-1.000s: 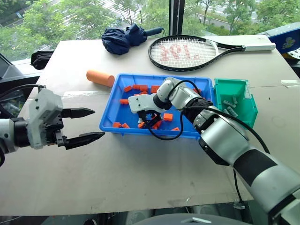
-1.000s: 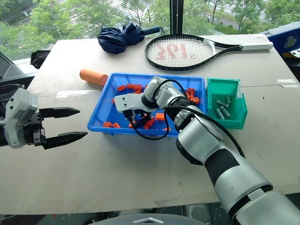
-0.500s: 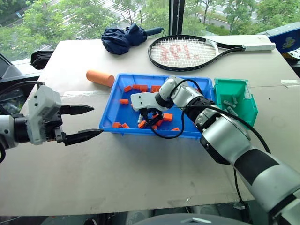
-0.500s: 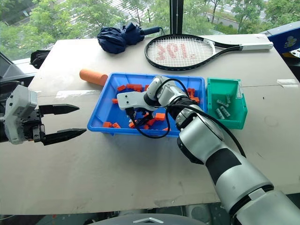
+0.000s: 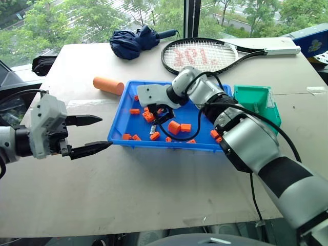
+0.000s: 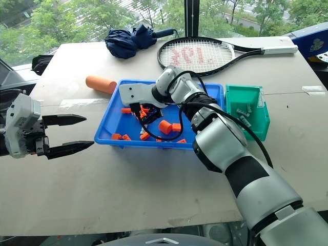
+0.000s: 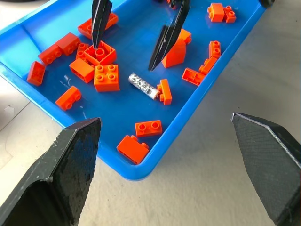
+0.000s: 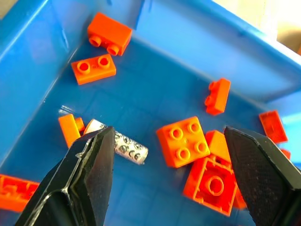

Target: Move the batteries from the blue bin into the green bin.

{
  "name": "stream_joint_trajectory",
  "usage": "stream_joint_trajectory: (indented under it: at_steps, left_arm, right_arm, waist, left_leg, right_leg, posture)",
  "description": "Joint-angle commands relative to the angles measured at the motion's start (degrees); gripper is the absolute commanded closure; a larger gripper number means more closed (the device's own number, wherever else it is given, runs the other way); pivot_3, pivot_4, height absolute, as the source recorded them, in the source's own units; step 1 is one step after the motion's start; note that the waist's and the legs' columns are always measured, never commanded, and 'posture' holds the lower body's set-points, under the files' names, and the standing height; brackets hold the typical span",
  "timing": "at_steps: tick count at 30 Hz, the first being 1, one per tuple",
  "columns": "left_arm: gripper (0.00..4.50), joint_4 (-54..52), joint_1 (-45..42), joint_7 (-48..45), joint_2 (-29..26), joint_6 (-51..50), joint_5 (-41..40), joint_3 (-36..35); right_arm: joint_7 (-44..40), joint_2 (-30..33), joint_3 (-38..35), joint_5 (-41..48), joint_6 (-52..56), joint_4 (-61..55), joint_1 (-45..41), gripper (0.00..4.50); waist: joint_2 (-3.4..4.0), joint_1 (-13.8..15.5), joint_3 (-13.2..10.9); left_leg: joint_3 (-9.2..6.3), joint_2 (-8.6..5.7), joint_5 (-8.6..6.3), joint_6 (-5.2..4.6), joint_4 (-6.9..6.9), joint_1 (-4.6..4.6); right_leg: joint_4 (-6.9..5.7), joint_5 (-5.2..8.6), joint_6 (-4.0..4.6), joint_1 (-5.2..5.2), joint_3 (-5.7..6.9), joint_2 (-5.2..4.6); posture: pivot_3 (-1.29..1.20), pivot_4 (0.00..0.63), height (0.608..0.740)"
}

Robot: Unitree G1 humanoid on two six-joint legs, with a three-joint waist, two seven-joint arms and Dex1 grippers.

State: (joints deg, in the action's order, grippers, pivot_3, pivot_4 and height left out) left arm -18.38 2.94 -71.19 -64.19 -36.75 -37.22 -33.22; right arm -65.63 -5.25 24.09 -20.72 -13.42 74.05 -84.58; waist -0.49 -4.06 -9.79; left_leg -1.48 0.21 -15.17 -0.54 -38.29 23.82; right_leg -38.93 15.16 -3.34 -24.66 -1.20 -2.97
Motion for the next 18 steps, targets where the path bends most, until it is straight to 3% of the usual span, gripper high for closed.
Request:
stream_joint_trajectory:
  at_steps: [1,18]
  left_arm:
    - [0.0,-1.4,0.5,0.2,-0.5,0.1,-0.1,-2.8]
    - [0.0,-2.3,-0.5,0.8,-0.4,-1.0,-1.6,-3.5]
  right_arm:
    - [-0.6,-0.2,2.0,-2.0,-6.0,-1.4,0.6,0.81]
    - [-1.9,-0.7,4.5,-5.4,-9.0,-0.1,1.9,0.81]
  waist:
    - [0.0,0.0,0.0]
    - [-0.01,0.0,0.0]
  left_leg:
    - [-0.01,-0.01,0.0,0.0,0.0,0.0]
    - [0.0,0.0,0.01,0.01,-0.02,-0.01]
  right_leg:
    - [-0.01,0.0,0.0,0.0,0.01,0.0]
    - [-0.02,0.0,0.0,0.0,0.0,0.09]
  posture:
    - [0.0,0.15,0.74]
    - [0.0,0.15,0.74]
